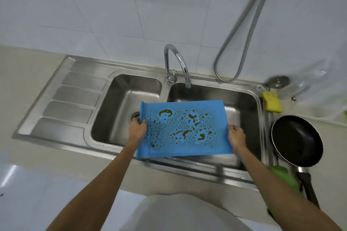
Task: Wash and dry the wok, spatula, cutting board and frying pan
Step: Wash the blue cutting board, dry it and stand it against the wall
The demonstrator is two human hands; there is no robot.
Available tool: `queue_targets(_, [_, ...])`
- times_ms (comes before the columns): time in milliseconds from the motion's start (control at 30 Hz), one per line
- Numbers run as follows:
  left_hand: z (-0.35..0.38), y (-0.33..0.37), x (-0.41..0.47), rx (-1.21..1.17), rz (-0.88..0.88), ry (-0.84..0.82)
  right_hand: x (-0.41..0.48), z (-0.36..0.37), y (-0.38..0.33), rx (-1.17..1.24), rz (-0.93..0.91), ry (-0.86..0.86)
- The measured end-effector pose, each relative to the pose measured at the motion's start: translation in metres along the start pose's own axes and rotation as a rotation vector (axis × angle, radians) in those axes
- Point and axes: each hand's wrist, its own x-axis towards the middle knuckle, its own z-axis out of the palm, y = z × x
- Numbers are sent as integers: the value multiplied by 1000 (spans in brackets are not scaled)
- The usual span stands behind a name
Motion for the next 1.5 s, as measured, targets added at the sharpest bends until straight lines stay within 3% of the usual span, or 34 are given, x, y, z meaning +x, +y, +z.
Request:
queue_targets(333, [-3,19,87,236,92,-156,5,29,-3,84,134,-23])
queue_targets(500, [-2,15,105,246,119,-227,16,37,-10,95,177,-18])
queue_targets(733, [0,21,113,382,119,-180,21,40,-8,117,200,-33])
queue_targets(800, [1,37,111,388,203,-99,22,41,-7,128,198,-36])
queue_targets(867, [6,60,110,323,403,-75,22,41,-7,133,197,-43])
queue_targets(967, [22,102,111,338,716,-145,22,40,-6,134,193,-47])
queue_targets(1067, [40,136,115,425,881,-211,23,39,-5,135,190,-57])
queue_targets(1233, [60,159,123,582,933,-222,25,36,-5,141,198,-64])
queue_targets(1500, [62,162,125,546,936,-147,26,36,-3,155,205,-74])
